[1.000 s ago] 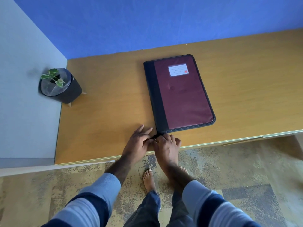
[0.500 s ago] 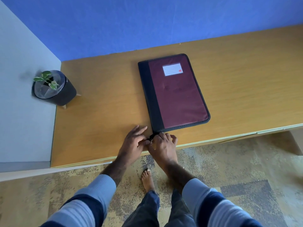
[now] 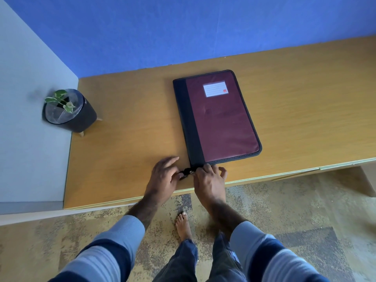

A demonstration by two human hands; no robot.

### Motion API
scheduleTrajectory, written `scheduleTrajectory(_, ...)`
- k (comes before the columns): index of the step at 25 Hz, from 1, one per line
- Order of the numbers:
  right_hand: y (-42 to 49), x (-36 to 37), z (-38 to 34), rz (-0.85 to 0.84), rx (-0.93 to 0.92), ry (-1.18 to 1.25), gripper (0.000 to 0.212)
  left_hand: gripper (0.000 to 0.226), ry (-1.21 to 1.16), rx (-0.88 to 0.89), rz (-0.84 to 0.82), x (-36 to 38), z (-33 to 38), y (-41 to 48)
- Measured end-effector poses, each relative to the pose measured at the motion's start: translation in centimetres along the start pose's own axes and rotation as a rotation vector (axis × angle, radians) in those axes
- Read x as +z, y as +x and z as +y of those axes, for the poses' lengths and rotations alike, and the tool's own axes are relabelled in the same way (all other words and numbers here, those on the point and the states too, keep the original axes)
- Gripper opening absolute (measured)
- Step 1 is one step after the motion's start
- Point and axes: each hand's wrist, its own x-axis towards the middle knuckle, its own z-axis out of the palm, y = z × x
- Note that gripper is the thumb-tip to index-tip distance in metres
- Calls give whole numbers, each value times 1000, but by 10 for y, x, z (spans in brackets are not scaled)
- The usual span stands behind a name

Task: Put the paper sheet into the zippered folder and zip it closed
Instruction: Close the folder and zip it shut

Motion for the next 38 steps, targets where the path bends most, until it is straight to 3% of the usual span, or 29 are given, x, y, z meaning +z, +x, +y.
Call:
scheduleTrajectory(5, 4, -7, 16, 7, 48, 38, 18, 12, 67, 8, 4, -1, 0, 1)
scheduleTrajectory(16, 17, -15, 60, 132, 185, 7, 9, 14, 212, 111, -23, -16, -2, 13)
scheduleTrajectory(30, 37, -51, 168, 207, 307, -28, 10, 18, 255, 31, -96, -16, 6, 19)
scheduleTrajectory(34, 47, -60, 198, 162, 172, -41, 13, 13, 336, -16, -52, -16, 18, 15)
scheduleTrajectory(36, 50, -62, 206, 140, 88, -26, 13, 35, 410, -38, 63, -1, 41, 19)
scheduleTrajectory(38, 52, -65, 213, 132, 58, 11, 12, 68, 418, -12, 66, 27, 86, 39)
